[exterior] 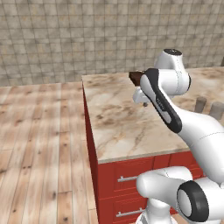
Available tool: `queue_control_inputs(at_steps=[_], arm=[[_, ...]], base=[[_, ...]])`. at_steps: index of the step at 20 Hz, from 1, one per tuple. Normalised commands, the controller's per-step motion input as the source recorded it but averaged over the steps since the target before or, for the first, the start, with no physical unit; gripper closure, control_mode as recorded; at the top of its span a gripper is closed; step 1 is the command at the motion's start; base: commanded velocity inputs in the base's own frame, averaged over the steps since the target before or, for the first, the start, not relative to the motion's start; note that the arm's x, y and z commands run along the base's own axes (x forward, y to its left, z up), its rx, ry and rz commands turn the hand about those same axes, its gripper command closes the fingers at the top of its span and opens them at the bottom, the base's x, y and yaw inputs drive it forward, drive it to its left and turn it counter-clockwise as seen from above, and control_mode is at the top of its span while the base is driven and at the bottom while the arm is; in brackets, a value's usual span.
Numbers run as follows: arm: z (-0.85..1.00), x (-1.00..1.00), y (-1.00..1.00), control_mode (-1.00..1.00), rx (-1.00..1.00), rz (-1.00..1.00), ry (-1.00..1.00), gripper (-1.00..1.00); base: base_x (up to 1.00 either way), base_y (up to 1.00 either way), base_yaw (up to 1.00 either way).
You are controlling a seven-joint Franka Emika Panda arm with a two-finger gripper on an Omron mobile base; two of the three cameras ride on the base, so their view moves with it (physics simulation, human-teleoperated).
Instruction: Take the tongs from the drawer on the right and place them on the dining counter next to the tray containing the kebab skewer.
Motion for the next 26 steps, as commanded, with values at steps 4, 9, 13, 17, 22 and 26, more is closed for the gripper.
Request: queue_control_inputs(at_steps=[4,9,13,17,22,26], arm=[[-0.02,0.00,-0.01,-1.00,-0.03,0.00,0.00,-1.00],[-0.08,-0.03,-0.24,-1.00,0.00,-0.02,0.00,-1.00],[-0.03,-0.17,-0.36,-1.00,0.00,-0.06,0.00,-1.00],[-0.02,-0.24,-0.43,-1.00,0.00,-0.10,-0.03,-1.00],[0.00,-0.31,-0.45,-1.00,0.00,-0.12,-0.04,-1.00],[-0.03,-0.25,-0.47,-1.00,0.00,-0.11,-0.03,-1.00]], base=[[0.00,0.00,0.00],[0.00,0.00,0.00],[0.00,0.00,0.00],[0.00,0.00,0.00],[0.00,0.00,0.00],[0.00,0.00,0.00]])
